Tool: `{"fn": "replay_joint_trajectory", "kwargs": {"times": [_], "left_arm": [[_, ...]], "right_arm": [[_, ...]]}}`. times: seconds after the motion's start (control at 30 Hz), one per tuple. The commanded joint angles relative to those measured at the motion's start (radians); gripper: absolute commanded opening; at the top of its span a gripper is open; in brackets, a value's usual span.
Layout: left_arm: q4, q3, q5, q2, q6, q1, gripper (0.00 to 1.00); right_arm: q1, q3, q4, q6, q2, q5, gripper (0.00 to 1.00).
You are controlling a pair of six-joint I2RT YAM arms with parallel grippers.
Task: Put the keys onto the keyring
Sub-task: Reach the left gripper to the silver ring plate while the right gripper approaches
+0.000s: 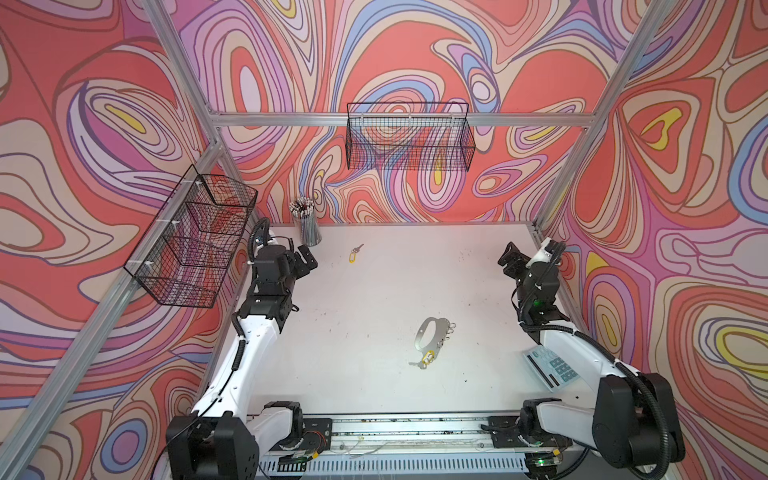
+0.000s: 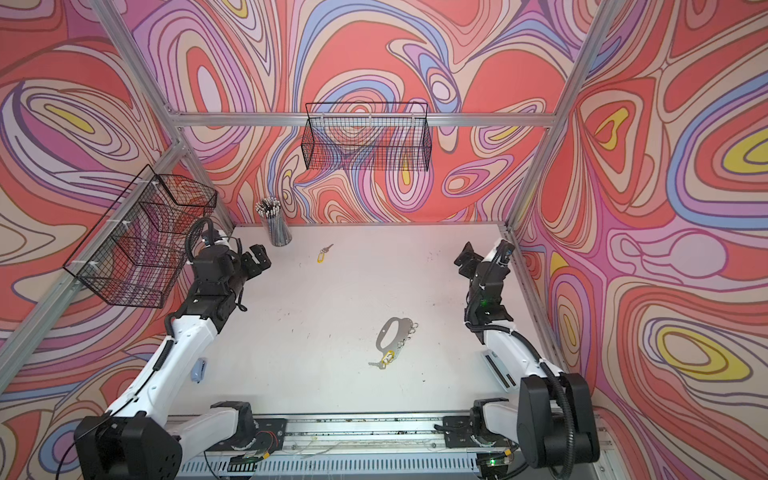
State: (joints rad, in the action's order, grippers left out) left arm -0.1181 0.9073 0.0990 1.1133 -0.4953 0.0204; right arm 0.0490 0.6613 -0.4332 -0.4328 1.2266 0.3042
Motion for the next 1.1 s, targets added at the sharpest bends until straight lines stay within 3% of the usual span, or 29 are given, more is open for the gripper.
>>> {"fn": "replay_joint_trajectory", "kwargs": {"times": [0.0, 0.13, 0.3, 0.43, 0.57, 0.7, 0.9, 1.07], "left_arm": [[-0.082, -0.068, -0.098, -0.039, -0.122, 0.000, 1.00], [-0.034, -0.144, -0.181, -0.083, -0.174, 0.017, 1.00], [0.027, -0.269, -0.162, -0.136, -0.186, 0.117, 1.00], [0.123, -0.349, -0.171, -0.132, -0.192, 0.210, 1.00], [0.136, -0.358, -0.146, -0.100, -0.154, 0.311, 1.00], [0.139, -0.345, -0.208, -0.061, -0.123, 0.377, 1.00], [0.099, -0.284, -0.258, 0.035, -0.087, 0.527, 0.87], [0.048, -0.175, -0.316, 0.190, -0.073, 0.671, 0.67]], "right_arm": [[0.001, 0.008, 0.184, -0.103, -0.016, -0.084, 0.98], [0.001, 0.017, 0.214, -0.100, -0.029, -0.229, 0.98], [0.007, -0.004, 0.248, -0.130, -0.043, -0.349, 0.98], [0.047, -0.012, 0.302, -0.127, -0.044, -0.378, 0.98], [0.154, -0.014, 0.358, -0.103, -0.025, -0.354, 0.98], [0.243, -0.030, 0.391, -0.097, 0.023, -0.375, 0.91], [0.275, -0.110, 0.367, -0.121, 0.035, -0.387, 0.89], [0.275, -0.134, 0.390, -0.112, 0.006, -0.347, 0.90]]}}
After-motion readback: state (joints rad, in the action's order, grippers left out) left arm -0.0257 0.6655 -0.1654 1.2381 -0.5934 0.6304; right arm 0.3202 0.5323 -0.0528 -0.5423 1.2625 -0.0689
